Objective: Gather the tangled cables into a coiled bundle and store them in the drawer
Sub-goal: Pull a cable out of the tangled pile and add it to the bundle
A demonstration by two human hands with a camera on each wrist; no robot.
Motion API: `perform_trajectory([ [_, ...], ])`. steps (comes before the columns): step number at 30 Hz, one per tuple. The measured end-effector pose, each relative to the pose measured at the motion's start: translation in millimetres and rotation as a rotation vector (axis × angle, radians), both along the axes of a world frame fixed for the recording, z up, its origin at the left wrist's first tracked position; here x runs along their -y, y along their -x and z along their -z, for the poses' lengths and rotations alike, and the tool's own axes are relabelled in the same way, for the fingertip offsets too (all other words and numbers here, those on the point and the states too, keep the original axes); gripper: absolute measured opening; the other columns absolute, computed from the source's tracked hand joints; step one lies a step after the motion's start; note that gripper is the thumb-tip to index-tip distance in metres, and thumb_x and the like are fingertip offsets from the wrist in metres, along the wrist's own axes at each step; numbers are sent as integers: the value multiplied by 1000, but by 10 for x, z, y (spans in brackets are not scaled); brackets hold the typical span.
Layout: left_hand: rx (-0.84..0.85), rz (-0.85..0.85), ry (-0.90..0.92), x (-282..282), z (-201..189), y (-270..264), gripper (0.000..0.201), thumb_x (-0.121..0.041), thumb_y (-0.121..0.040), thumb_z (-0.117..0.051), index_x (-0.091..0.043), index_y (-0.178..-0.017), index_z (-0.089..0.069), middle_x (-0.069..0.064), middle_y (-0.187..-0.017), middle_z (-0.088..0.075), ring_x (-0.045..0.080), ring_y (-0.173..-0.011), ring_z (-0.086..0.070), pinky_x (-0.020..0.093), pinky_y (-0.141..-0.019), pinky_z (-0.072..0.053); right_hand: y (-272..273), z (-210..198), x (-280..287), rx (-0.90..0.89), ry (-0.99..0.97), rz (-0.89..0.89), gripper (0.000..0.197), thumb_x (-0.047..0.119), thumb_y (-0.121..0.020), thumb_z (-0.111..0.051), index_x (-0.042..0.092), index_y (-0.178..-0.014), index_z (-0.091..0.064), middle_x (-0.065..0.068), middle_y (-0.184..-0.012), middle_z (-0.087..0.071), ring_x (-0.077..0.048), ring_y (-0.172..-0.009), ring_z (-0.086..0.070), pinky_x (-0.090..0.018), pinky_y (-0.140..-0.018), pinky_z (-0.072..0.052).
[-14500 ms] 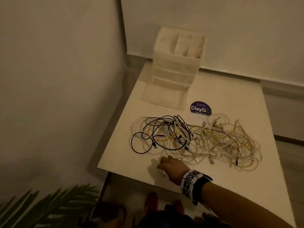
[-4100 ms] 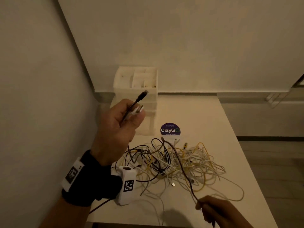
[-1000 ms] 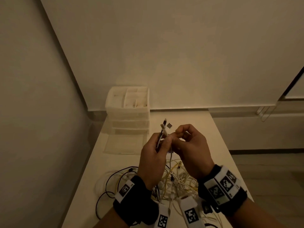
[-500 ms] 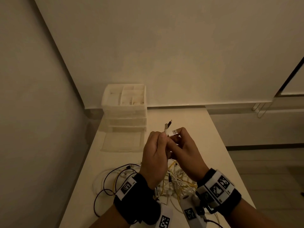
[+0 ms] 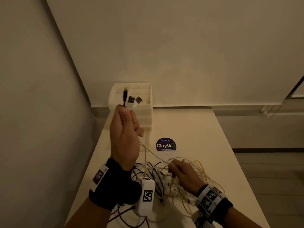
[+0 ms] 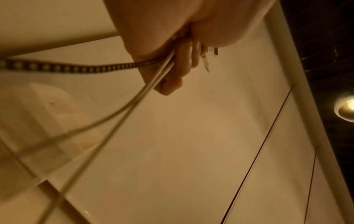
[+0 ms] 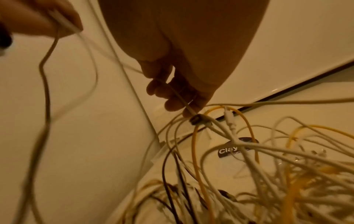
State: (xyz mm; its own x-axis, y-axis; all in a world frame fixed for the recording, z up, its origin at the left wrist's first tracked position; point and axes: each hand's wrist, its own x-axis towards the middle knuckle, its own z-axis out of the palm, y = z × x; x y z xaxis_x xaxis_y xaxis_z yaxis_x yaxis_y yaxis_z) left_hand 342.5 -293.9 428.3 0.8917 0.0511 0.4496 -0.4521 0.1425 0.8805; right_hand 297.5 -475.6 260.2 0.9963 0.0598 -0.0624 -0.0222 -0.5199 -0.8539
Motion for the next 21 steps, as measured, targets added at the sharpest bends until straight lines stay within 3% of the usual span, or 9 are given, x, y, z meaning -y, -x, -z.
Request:
perform_trajectory([
  [3,-61,118,-66,2,113,65,42,-45,-100,-31,-9,-80,-40,-8,-56,-35,8,-48,-28,30,-45,-30,-108,-244,7,23,-116,116,34,23,-101,-46,16,-69,-55,3,-60,-49,-7,-54,-45,-21,-52,-40],
  [6,-75,236,-367,37,229,140,36,-50,-92,-53,-15,-83,-50,-12,-56,-41,3,-47,-31,16,-46,-29,-211,-529,85,103,-268,146,37,21,-100,-49,12,-65,-57,-7,-58,-44,-16,-54,-42,-29,-57,-37],
  [9,-96,223,-534,175,374,180,10,-21,-86,-70,-14,-91,-64,-22,-52,-53,-5,-45,-45,8,-50,-32,-242,-806,116,129,-404,67,38,28,-94,-51,2,-67,-59,-18,-63,-44,-20,-57,-38,-36,-60,-31],
  [11,-104,171,-551,258,446,160,8,-17,-86,-69,-15,-94,-68,-23,-59,-60,-6,-52,-53,8,-54,-36,-231,-951,116,131,-434,20,39,28,-90,-50,-6,-71,-58,-18,-65,-43,-21,-59,-36,-35,-60,-30],
  [15,-94,123,-532,364,441,75,9,-13,-88,-68,-14,-96,-70,-23,-59,-62,-8,-58,-58,5,-57,-39,-171,-1122,173,138,-455,8,30,24,-90,-50,9,-68,-64,-7,-60,-44,-21,-60,-36,-30,-59,-31],
  [17,-78,133,-569,397,405,66,4,-13,-88,-67,-10,-87,-68,-26,-54,-57,-10,-53,-54,3,-54,-36,-150,-1145,202,158,-447,12,32,22,-93,-49,9,-68,-65,-3,-57,-45,-20,-59,-38,-30,-60,-33],
  [21,-4,58,-530,434,342,39,16,-17,-89,-66,-13,-75,-60,-12,-55,-54,-1,-52,-53,8,-50,-35,-121,-1052,187,177,-484,6,42,32,-95,-45,-3,-79,-61,-17,-68,-53,-24,-63,-47,-32,-65,-40],
])
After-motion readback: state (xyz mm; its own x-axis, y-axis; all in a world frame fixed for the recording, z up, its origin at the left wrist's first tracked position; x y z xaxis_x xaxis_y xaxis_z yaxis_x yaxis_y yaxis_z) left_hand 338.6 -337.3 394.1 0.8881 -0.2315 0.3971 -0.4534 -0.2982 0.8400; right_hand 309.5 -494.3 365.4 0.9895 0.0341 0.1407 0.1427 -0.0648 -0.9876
